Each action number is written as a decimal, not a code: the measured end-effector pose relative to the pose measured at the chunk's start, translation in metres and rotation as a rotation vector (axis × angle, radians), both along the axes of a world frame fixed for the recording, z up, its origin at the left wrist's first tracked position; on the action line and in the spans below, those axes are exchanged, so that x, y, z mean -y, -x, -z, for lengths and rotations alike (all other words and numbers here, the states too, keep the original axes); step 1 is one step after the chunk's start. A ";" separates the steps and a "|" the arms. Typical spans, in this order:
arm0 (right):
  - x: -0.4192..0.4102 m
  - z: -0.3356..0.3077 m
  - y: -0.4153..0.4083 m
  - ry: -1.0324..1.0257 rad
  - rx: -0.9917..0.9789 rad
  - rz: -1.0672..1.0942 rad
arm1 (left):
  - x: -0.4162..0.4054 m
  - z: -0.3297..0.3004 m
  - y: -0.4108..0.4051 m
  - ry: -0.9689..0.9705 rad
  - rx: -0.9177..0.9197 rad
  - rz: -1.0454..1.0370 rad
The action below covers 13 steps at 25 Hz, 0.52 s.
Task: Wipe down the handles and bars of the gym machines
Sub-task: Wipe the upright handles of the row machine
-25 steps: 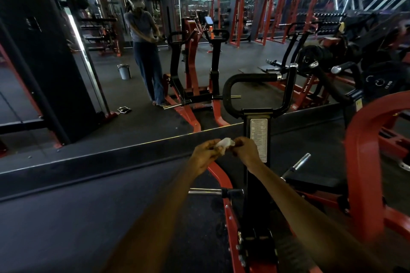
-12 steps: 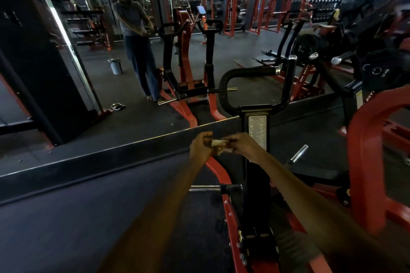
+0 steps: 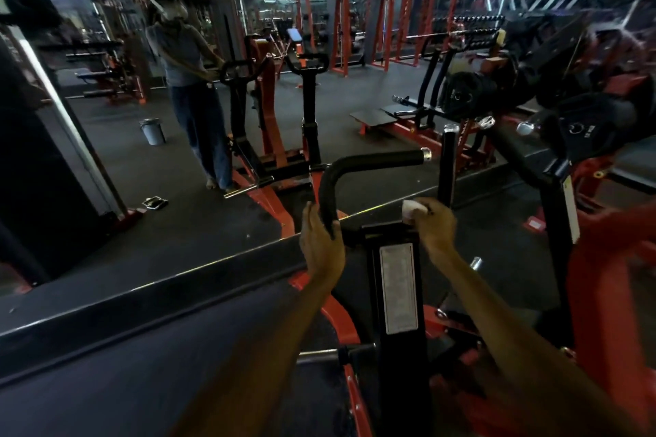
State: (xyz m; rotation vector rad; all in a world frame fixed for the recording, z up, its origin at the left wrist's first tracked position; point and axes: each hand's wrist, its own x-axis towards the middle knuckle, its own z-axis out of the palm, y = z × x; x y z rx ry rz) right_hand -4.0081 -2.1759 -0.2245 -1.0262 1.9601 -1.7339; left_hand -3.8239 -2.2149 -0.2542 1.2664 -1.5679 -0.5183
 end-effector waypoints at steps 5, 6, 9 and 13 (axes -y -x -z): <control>0.044 -0.035 0.031 0.140 -0.289 0.065 | 0.022 0.016 0.038 0.411 0.479 0.321; 0.050 -0.038 0.035 0.170 -0.337 0.099 | 0.024 0.025 0.048 0.414 0.585 0.372; 0.068 -0.045 0.053 0.195 -0.551 0.159 | 0.037 0.043 0.062 0.376 0.845 0.412; 0.082 -0.028 0.046 -0.133 -0.909 0.046 | 0.035 0.061 0.066 0.411 0.863 0.357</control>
